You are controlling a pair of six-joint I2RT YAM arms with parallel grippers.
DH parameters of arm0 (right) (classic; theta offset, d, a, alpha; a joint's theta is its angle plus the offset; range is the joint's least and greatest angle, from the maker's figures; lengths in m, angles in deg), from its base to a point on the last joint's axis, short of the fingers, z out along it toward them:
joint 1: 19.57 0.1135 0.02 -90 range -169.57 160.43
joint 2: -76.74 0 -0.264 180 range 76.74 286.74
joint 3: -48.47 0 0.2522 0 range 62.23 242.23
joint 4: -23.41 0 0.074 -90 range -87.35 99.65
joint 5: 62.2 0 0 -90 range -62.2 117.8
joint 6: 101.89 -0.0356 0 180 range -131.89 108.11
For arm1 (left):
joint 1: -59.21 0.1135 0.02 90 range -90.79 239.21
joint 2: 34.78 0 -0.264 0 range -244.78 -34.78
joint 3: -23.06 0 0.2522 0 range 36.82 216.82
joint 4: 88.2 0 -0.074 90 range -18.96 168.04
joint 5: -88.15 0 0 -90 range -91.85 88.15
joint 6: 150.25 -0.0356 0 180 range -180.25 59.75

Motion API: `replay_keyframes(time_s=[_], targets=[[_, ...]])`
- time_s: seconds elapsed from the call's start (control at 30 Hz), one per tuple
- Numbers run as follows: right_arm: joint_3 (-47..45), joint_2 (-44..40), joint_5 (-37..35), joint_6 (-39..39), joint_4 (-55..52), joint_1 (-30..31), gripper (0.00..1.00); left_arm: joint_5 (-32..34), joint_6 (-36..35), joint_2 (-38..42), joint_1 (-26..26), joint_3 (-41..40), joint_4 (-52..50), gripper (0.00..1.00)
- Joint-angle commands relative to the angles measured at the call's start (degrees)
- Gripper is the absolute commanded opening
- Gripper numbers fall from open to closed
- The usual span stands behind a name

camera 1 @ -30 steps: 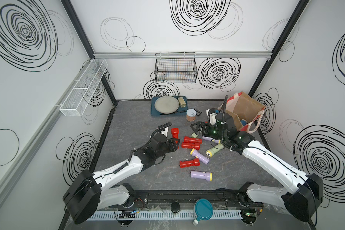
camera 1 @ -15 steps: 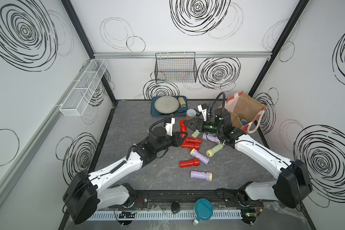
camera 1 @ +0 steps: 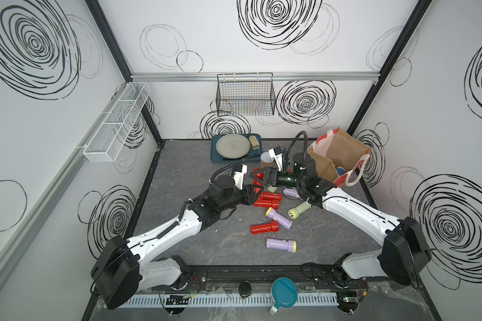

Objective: Put the flashlights into the tote bags
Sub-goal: Pick up the flashlight from the center of the board.

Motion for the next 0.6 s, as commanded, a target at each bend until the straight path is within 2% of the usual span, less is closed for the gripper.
replay_keyframes(time_s=[0.0, 0.13, 0.27, 0.43, 0.57], targets=[[0.3, 0.6, -2.0, -1.4, 2.7, 0.7, 0.82, -1.0, -1.4, 0.8, 0.5, 1.8, 1.5, 0.02], [1.1, 0.9, -3.9, -1.7, 1.8, 1.3, 0.74, -0.6, -1.3, 1.4, 0.5, 1.3, 1.5, 0.01], [1.3, 1.2, -4.4, -1.9, 2.4, 1.5, 0.57, -0.4, -1.5, 1.9, 0.6, 0.9, 1.2, 0.01], [1.4, 1.4, -5.0, -1.9, 2.0, 1.8, 0.45, -0.7, -2.0, 1.8, 0.8, 0.9, 0.7, 0.01], [1.9, 1.4, -5.3, -1.7, 2.1, 1.7, 0.3, -0.8, -2.8, 1.4, 0.9, 1.3, -0.1, 0.02]])
